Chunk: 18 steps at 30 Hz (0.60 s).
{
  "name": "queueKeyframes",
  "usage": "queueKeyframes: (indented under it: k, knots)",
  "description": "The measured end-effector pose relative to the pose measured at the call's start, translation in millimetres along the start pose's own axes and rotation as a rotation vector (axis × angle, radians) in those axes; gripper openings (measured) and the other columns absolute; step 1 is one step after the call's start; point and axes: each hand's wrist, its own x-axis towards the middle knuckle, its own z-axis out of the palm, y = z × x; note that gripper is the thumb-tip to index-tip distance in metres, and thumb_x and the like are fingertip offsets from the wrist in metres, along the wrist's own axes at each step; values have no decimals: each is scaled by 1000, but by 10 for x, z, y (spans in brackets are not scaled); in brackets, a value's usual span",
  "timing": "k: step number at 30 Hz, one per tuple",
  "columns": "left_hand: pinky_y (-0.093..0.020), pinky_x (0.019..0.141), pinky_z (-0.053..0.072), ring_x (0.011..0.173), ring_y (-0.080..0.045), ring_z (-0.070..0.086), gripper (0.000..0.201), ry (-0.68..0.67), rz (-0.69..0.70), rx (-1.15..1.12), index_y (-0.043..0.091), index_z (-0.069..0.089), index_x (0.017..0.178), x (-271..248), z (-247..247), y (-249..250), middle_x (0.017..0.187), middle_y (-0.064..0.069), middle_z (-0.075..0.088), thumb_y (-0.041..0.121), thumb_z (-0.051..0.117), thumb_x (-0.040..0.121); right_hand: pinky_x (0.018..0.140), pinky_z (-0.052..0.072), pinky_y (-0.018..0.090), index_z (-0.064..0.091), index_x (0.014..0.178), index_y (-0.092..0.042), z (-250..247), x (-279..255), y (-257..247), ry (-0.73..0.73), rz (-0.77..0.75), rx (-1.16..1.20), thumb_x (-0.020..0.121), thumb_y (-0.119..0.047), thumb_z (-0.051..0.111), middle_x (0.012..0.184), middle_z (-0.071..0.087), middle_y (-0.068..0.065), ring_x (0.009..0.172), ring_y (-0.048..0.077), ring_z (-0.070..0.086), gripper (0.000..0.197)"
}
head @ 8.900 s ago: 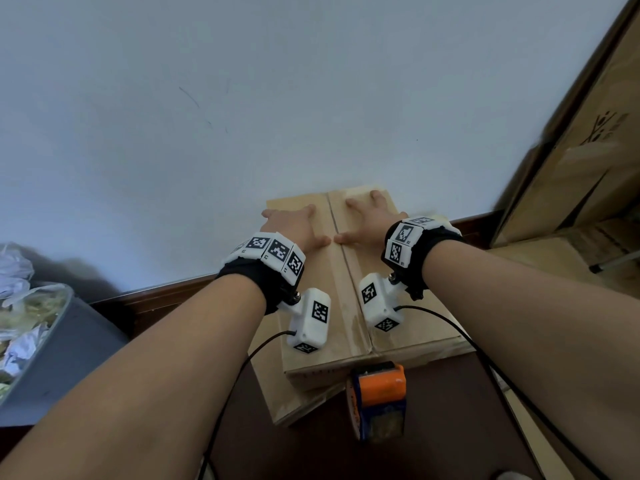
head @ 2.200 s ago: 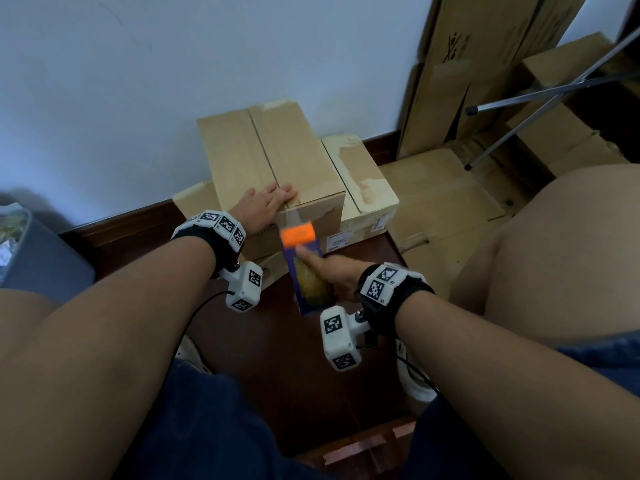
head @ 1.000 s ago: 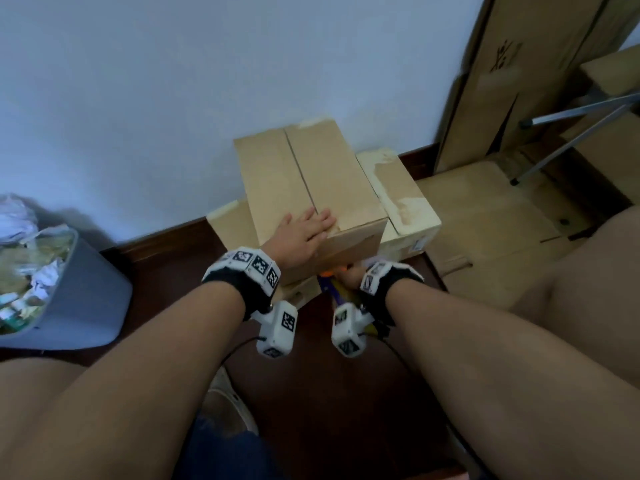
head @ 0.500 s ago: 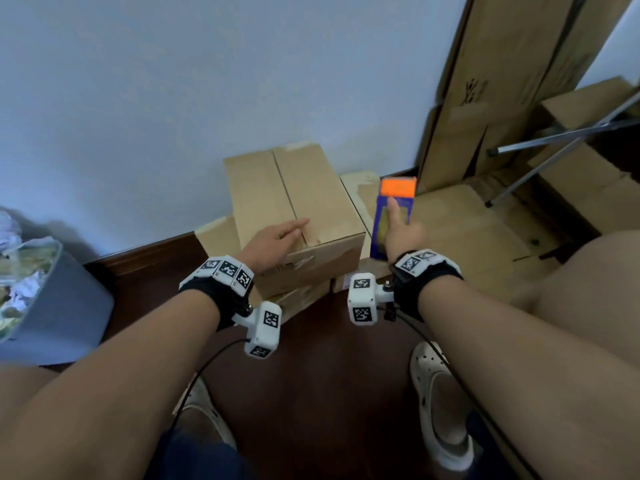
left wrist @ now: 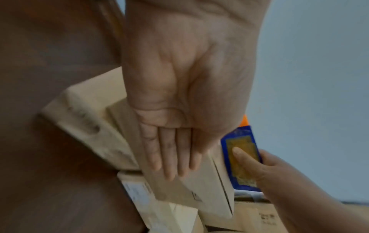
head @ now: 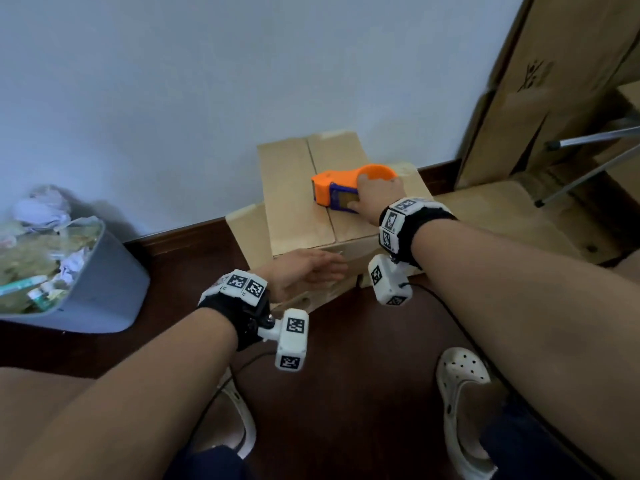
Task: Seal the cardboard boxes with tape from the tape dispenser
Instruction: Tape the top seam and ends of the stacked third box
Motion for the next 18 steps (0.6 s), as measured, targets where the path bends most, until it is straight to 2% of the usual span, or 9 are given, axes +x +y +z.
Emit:
queueKeyframes:
  k: [3, 5, 9, 12, 14, 16, 17, 18]
  knots:
    - [-33, 107, 42, 117, -18, 60, 33, 107, 64, -271, 5, 58, 126, 153, 175, -191, 128, -7, 63, 15, 38, 103, 101, 29, 43, 39, 130, -10, 84, -14, -35, 53, -12, -40, 98, -27, 44, 107, 64, 10, 104, 32, 58, 36]
    - [-33, 109, 40, 120, -18, 58, 34, 124, 86, -362, 3, 57, 128, 233, 212, -292, 131, -8, 61, 14, 37, 102, 100, 29, 42, 38, 132, -10, 121, -31, -44, 79, -18, -56, 98, -24, 43, 114, 62, 10, 109, 32, 56, 36]
    - [-35, 108, 40, 120, -17, 58, 33, 107, 98, -353, 7, 58, 128, 376, 158, -468, 130, -5, 62, 17, 39, 102, 99, 30, 42, 39, 131, -9, 121, -25, -24, 78, -37, -46, 97, -23, 46, 114, 62, 11, 110, 33, 55, 37]
    - [-35, 107, 41, 121, -17, 58, 32, 91, 36, -297, 9, 59, 127, 496, 53, -593, 129, -3, 62, 20, 44, 101, 100, 30, 43, 40, 128, -10, 143, -16, -27, 83, -37, -42, 97, -23, 47, 115, 62, 11, 111, 33, 55, 34]
    - [-33, 99, 46, 121, -21, 58, 32, 203, -67, -229, 9, 59, 127, 553, -3, -678, 129, -6, 62, 21, 51, 98, 100, 30, 43, 40, 127, -11, 153, -22, -28, 88, -34, -38, 97, -23, 47, 115, 62, 10, 111, 33, 54, 34]
    - [-30, 83, 51, 123, -30, 55, 36, 390, -167, -164, 2, 55, 129, 619, -58, -789, 133, -15, 58, 14, 54, 95, 101, 30, 43, 40, 128, -11, 161, -24, -29, 99, -32, -34, 98, -23, 46, 117, 61, 10, 113, 32, 54, 33]
    - [-31, 79, 50, 124, -34, 53, 36, 462, -178, -109, 1, 54, 129, 622, -76, -828, 133, -18, 56, 12, 52, 95, 100, 30, 43, 41, 127, -12, 170, -29, -35, 105, -29, -34, 98, -22, 45, 117, 61, 10, 113, 32, 54, 32]
    - [-34, 81, 51, 123, -35, 54, 34, 483, -178, -38, 1, 57, 126, 640, -97, -851, 132, -19, 57, 13, 50, 95, 100, 30, 42, 41, 126, -12, 175, -34, -41, 115, -28, -34, 98, -21, 44, 117, 61, 10, 113, 32, 53, 30]
